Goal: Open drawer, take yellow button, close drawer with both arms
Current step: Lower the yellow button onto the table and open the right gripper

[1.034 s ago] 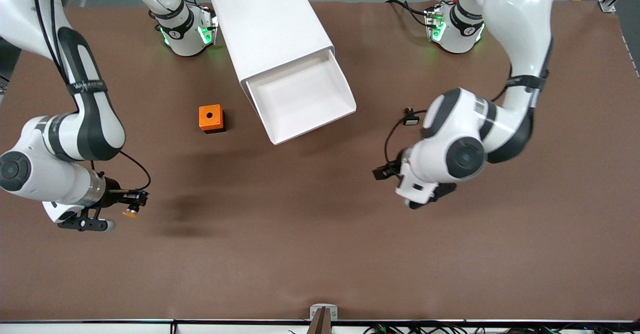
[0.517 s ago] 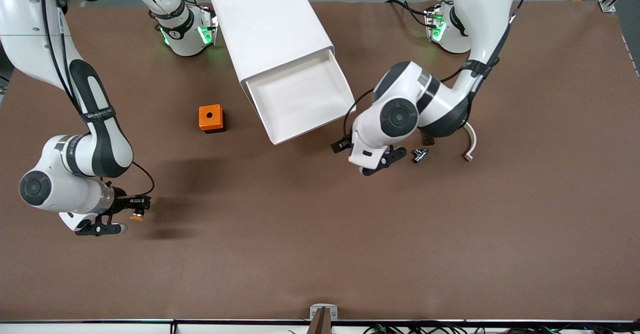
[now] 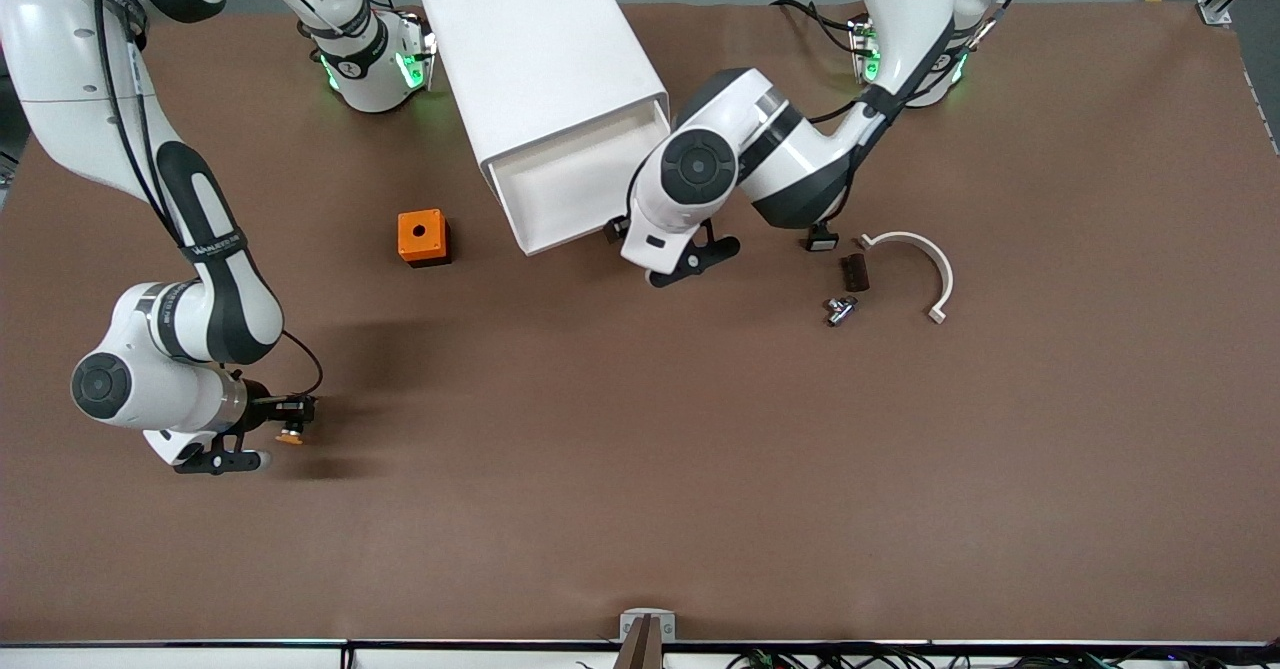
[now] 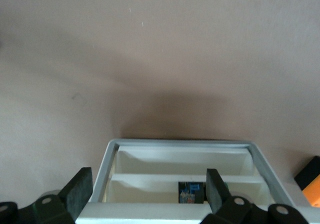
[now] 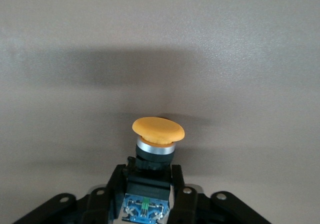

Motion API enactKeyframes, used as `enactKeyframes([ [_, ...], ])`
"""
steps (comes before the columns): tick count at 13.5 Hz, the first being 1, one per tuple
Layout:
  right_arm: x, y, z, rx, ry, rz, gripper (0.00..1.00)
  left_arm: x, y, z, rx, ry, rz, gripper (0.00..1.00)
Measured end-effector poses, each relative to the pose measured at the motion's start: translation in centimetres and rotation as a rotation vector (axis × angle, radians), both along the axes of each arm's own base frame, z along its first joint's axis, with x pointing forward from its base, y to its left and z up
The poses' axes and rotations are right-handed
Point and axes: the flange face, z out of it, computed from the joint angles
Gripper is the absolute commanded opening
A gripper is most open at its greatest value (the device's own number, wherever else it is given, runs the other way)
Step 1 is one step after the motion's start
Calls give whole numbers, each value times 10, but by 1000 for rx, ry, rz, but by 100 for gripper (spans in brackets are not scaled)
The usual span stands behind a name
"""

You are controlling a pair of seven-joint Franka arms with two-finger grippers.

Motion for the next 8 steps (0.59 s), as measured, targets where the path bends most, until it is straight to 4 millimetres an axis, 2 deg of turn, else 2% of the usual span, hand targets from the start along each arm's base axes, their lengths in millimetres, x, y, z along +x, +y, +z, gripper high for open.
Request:
enactKeyframes([
  [1, 0, 1, 0, 0, 0, 1, 96, -8, -6, -1, 4, 3, -8, 100],
  [2, 0, 1, 0, 0, -1, 2, 100, -17, -13, -2, 7, 6, -24, 100],
  [5, 4, 5, 6, 0, -14, 7, 100, -51, -37, -6, 20, 16, -72, 100],
  [7, 11, 16, 29, -4, -47, 23, 100, -70, -47, -12, 41, 30, -83, 100],
  [8, 14, 20, 50, -9, -68, 30, 100, -78, -50, -15, 57, 44, -98, 100],
])
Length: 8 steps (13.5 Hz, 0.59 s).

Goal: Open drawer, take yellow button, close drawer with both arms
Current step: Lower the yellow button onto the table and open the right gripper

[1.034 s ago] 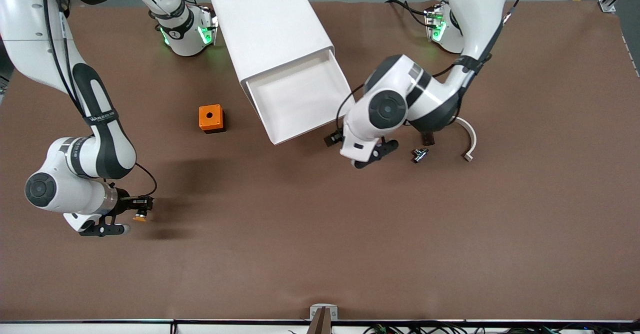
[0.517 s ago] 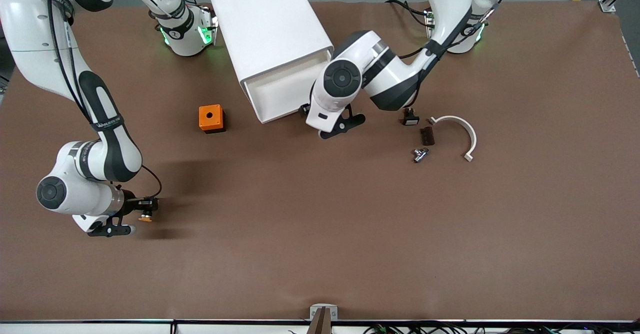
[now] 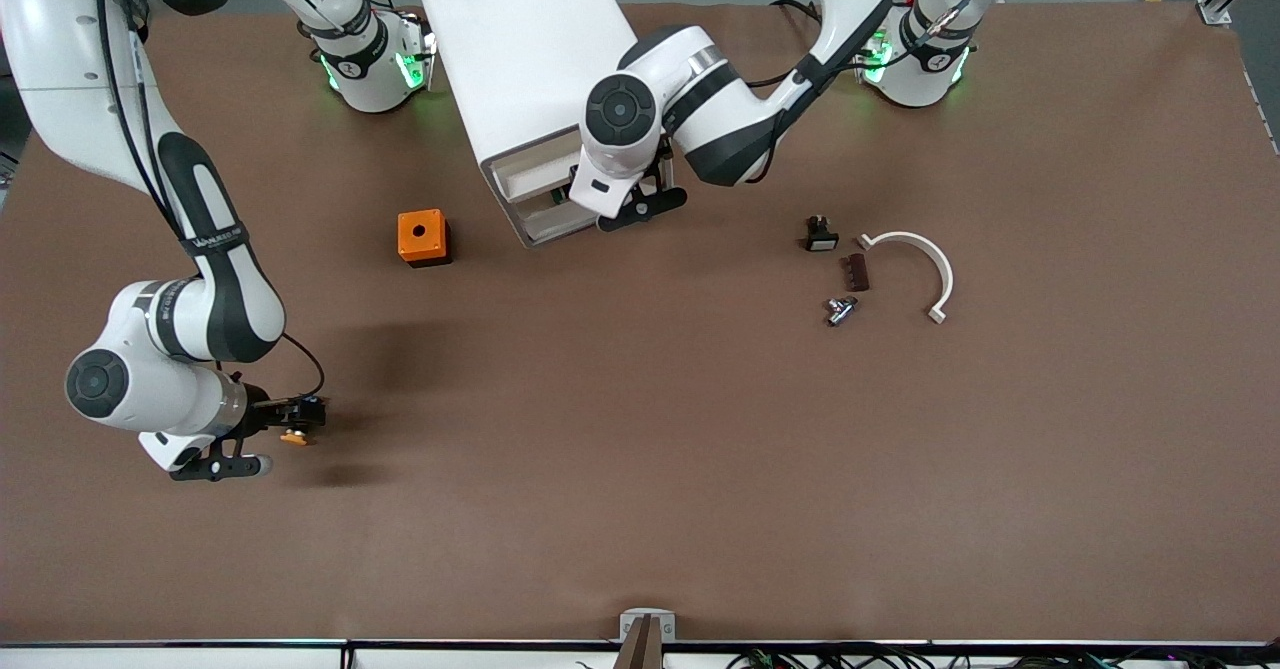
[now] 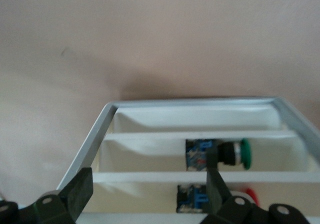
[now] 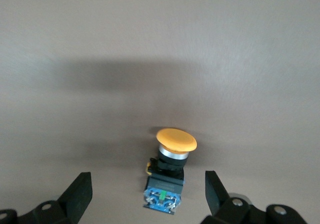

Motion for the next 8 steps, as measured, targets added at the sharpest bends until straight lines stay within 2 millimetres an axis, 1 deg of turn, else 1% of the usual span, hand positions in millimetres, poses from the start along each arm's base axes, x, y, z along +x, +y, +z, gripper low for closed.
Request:
enactKeyframes([
  [1, 0, 2, 25, -6, -11, 4, 100, -5, -2, -1, 10, 8, -9, 100],
  [2, -1, 2, 54, -12, -17, 5, 100, -6, -2, -1, 12, 9, -11, 100],
  [3, -4, 2, 86, -20, -28, 6, 100, -7, -2, -2, 14, 10, -11, 100],
  [5, -16, 11, 148, -34, -45, 19, 100, -6, -1, -2, 15, 10, -10, 100],
  [6, -24, 21, 176, -41, -49, 27, 100, -1, 1, 0, 16, 3, -4, 100],
  [7, -32, 30, 199, -50, -51, 27, 100, 14, 9, 4, 20, -22, 10, 100],
  [8, -39, 39, 218, -60, -60, 22, 100, 38, 25, 12, 32, -61, 33, 100],
])
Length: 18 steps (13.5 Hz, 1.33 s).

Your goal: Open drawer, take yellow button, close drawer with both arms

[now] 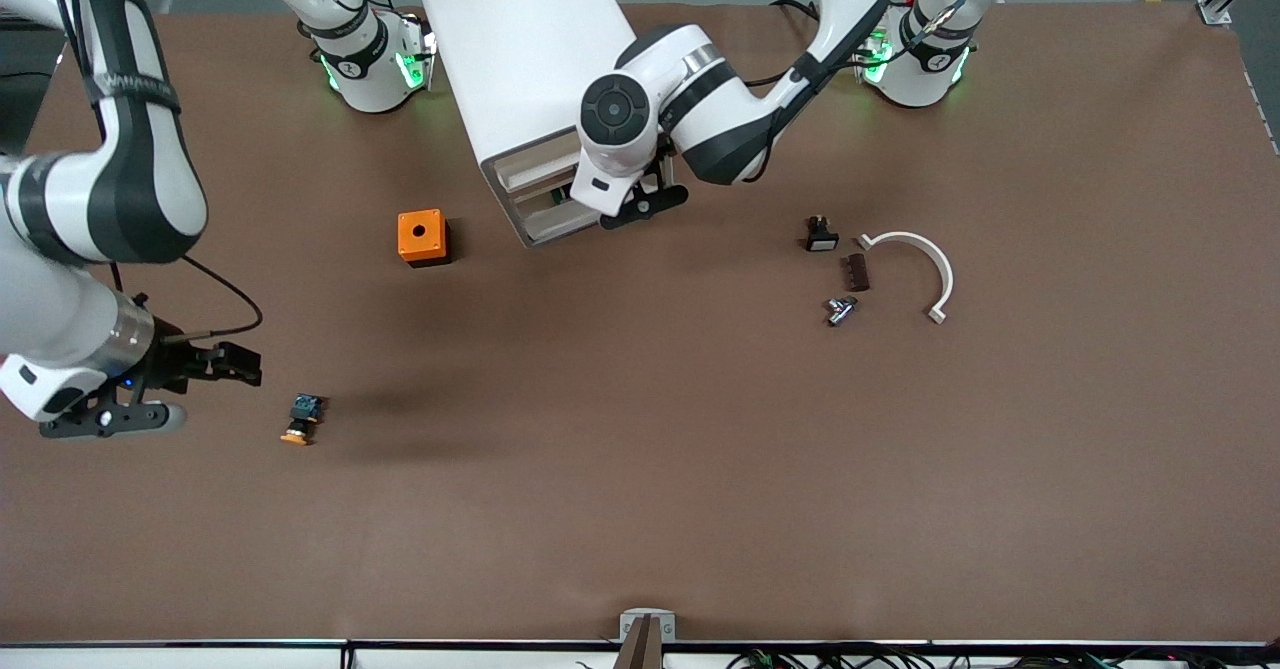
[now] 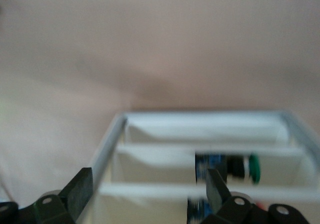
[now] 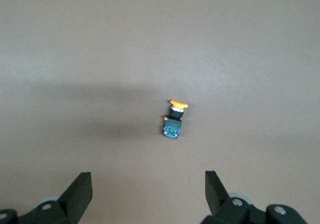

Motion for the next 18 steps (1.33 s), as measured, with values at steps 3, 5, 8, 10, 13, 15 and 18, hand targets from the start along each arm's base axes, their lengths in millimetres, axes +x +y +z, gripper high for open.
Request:
enactKeyframes([
  [3, -19, 8, 49, -4, -27, -28, 100, 99, 91, 46, 42, -106, 131, 100],
  [5, -36, 0, 84, -2, -47, -48, 100, 150, 161, 77, 43, -166, 190, 100],
  [8, -63, -8, 127, 5, -55, -82, 100, 185, 249, 125, 40, -217, 204, 100],
  [10, -79, -5, 144, 6, -40, -95, 100, 195, 305, 161, 33, -252, 184, 100],
  [13, -95, 0, 164, 6, -44, -94, 100, 199, 385, 209, 22, -309, 121, 100],
  [15, -104, -3, 176, 7, -52, -99, 100, 197, 432, 229, 20, -318, 52, 100],
  [18, -108, -6, 181, 8, -56, -104, 100, 191, 477, 244, 11, -315, -55, 100],
])
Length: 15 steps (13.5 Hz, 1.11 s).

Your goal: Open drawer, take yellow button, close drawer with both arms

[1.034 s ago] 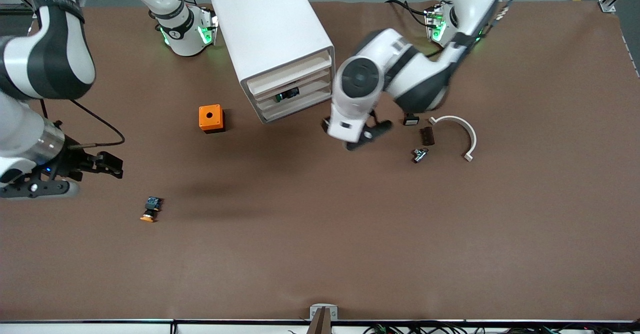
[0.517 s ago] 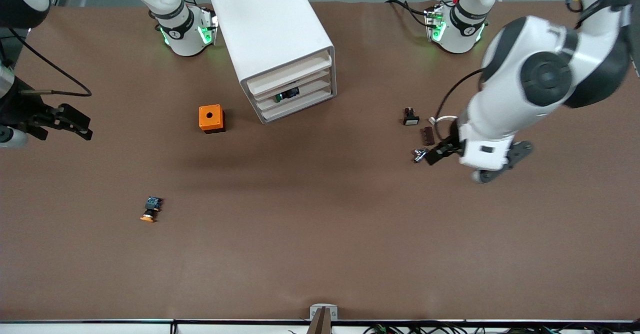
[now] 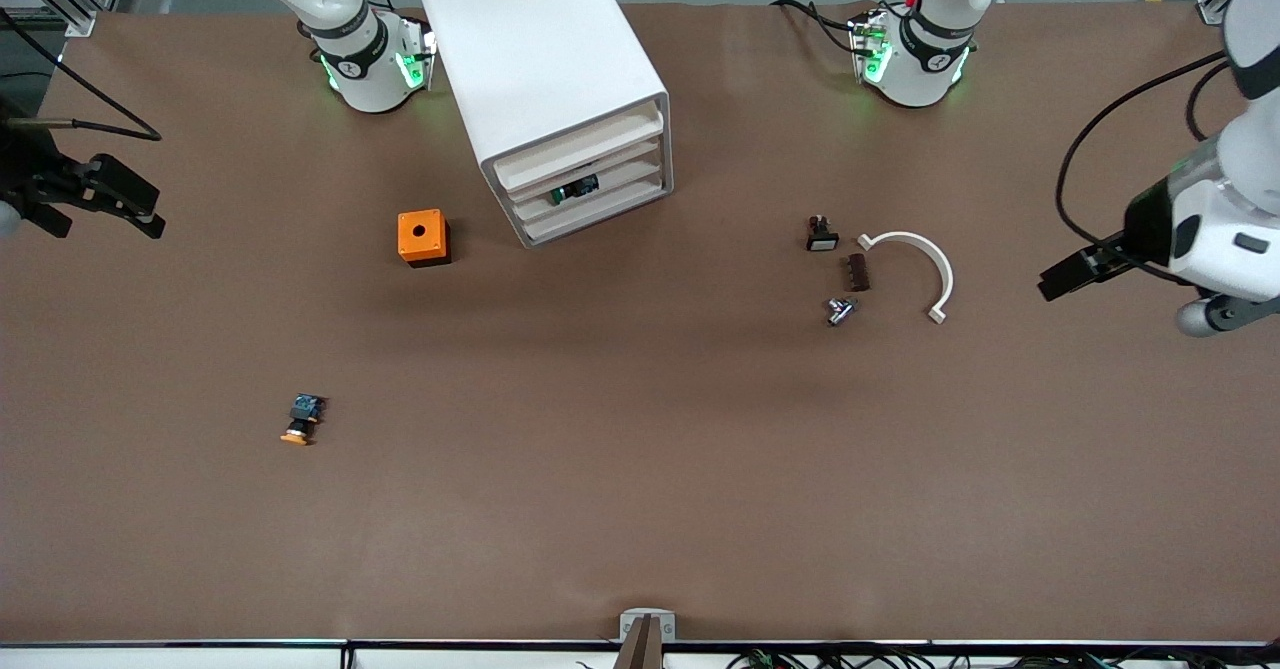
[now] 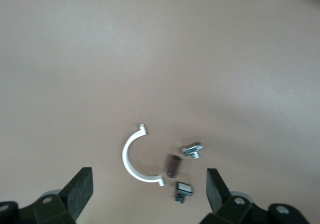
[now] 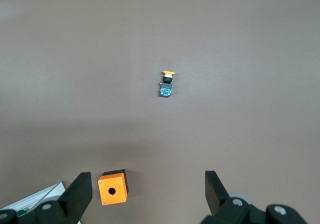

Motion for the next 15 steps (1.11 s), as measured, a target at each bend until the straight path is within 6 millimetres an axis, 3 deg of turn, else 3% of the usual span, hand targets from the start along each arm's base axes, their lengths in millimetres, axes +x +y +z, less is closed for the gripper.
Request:
enactKeyframes([
  [3, 0, -1, 0, 0, 0, -1, 100, -14, 8, 17, 12, 6, -93, 100],
  [7, -4, -3, 3, 1, 5, -6, 100, -51, 9, 37, 40, 6, -194, 100],
  [15, -10, -5, 13, 2, -11, -8, 100, -99, 18, 37, 15, -4, -216, 100],
])
